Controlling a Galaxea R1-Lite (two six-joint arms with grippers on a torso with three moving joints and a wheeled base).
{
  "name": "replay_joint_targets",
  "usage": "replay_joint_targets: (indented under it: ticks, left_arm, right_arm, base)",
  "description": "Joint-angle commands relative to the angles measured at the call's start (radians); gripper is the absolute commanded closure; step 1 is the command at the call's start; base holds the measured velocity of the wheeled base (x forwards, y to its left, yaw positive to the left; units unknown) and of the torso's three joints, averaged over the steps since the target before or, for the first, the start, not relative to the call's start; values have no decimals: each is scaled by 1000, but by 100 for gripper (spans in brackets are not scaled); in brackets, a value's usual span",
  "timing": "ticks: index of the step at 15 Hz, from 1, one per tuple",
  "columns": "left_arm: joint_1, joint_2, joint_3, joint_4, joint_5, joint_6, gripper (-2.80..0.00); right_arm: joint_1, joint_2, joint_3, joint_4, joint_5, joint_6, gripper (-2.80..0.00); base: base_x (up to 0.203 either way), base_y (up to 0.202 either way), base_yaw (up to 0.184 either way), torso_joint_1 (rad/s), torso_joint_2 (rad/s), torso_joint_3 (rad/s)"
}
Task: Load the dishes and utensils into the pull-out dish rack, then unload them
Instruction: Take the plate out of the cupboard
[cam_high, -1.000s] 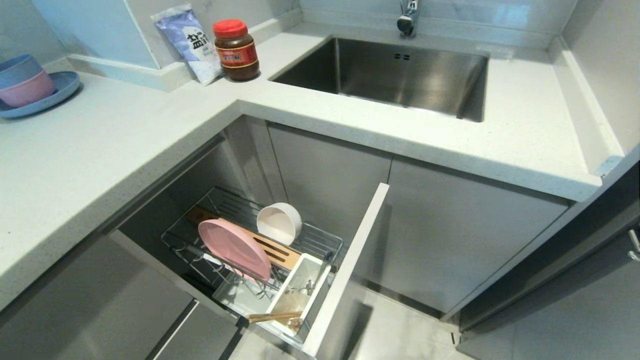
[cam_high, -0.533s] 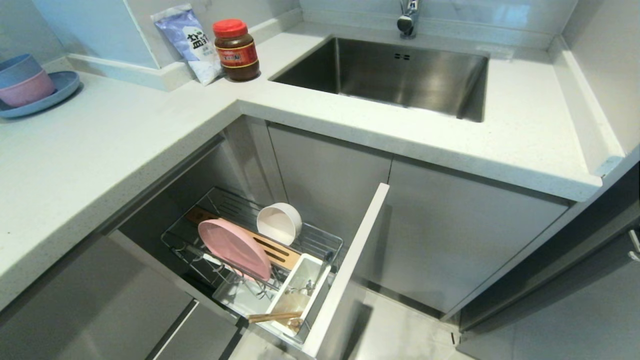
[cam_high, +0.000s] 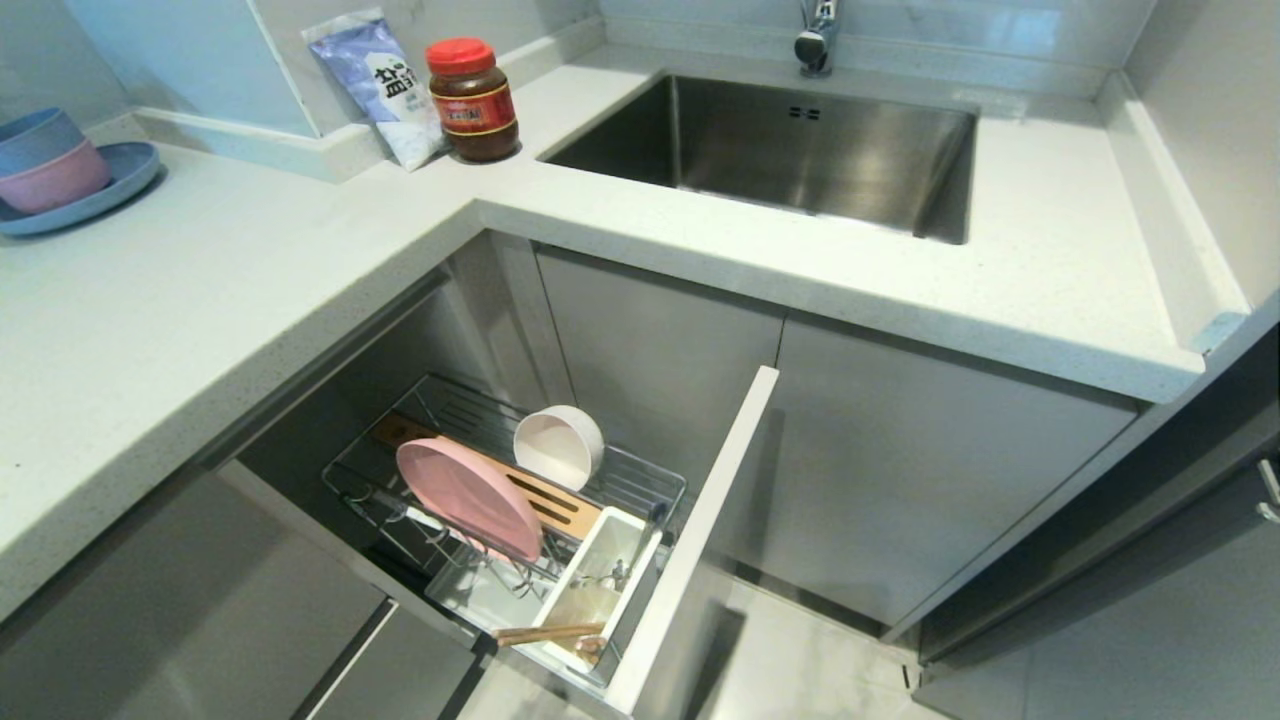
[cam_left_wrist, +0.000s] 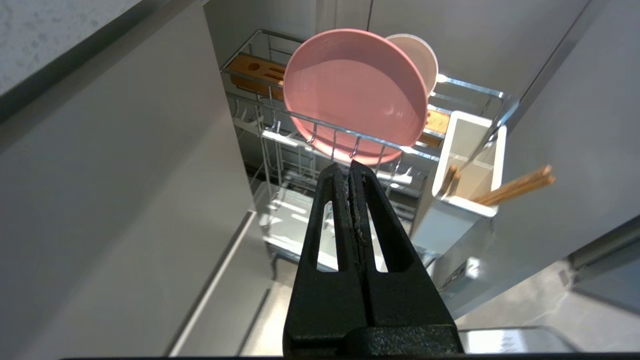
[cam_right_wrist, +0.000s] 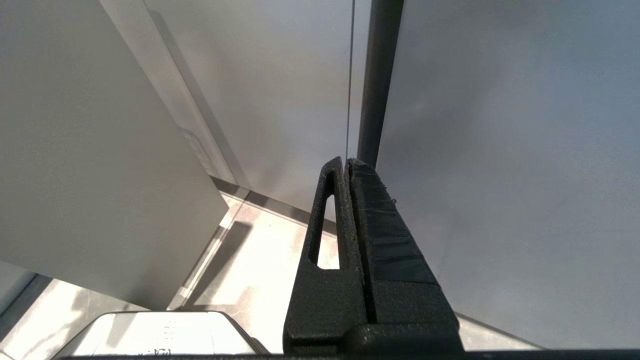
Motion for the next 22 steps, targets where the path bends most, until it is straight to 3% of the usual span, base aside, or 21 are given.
replay_joint_targets:
  ticks: [1,22]
  left_arm:
    - [0,3,17,-2,4,-13,0]
    - [0,1,-17,-16,6,-22,0]
  right_arm:
    - [0,-2,1,0,0,0,0]
    - [0,-2,1,0,0,0,0]
  base:
    - [0,0,0,0,0,0]
    - [0,0,0,0,0,0]
